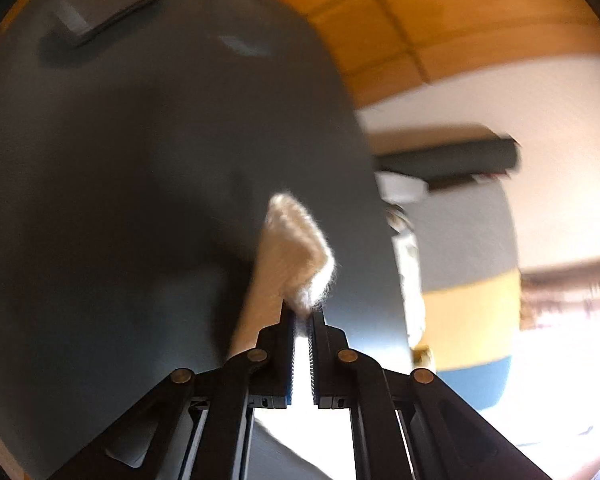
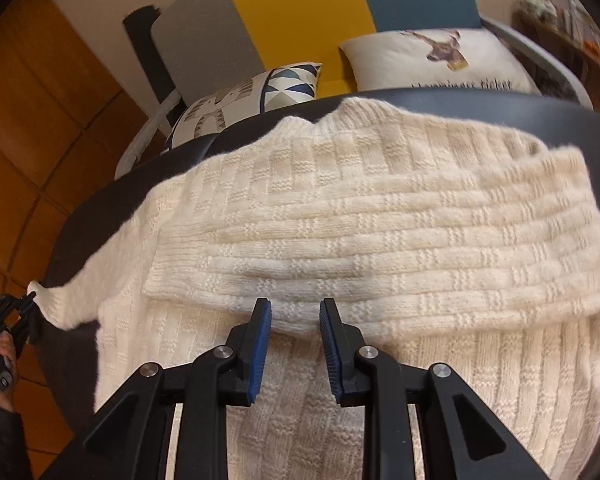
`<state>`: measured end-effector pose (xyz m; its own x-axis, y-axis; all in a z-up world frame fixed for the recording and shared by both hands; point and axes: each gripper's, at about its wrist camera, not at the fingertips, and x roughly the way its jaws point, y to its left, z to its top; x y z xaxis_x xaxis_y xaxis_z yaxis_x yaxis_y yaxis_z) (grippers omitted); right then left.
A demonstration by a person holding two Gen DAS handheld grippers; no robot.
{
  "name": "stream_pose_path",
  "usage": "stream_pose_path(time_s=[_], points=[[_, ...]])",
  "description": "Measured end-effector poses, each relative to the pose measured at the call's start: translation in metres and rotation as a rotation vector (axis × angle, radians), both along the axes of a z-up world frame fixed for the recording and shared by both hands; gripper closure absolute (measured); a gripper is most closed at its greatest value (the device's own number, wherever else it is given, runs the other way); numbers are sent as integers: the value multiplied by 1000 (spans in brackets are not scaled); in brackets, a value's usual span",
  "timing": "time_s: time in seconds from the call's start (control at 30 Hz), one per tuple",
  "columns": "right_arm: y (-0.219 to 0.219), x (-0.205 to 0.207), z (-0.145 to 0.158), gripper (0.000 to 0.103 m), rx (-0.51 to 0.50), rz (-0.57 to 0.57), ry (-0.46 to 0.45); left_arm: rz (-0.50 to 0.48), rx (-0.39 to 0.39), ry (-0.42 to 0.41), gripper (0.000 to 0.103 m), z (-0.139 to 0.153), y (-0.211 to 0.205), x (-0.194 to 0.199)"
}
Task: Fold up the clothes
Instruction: 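Grasp the other sleeve cuff with the left tool and lift it, then lay the held cuff across the sweater body and open the left tool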
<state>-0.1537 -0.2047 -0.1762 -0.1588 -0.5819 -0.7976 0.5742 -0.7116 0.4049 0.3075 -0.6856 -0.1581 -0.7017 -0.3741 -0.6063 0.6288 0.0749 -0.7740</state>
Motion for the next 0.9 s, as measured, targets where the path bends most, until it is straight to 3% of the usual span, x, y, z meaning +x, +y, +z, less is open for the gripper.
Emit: stream_pose_path(time_s=[0.2, 0.47, 0.73, 0.9], points=[[27, -4, 0, 78, -30, -54, -24, -194, -112, 77, 97, 56, 53, -86], [52, -3, 1, 78, -56, -42, -33, -439, -154, 66, 98, 80, 129, -213], [69, -6, 2, 78, -76, -22, -31, -662, -171, -64, 98, 60, 225, -308], [71, -15, -3, 78, -103, -22, -79, -792, -176, -163, 97, 29, 275, -354]])
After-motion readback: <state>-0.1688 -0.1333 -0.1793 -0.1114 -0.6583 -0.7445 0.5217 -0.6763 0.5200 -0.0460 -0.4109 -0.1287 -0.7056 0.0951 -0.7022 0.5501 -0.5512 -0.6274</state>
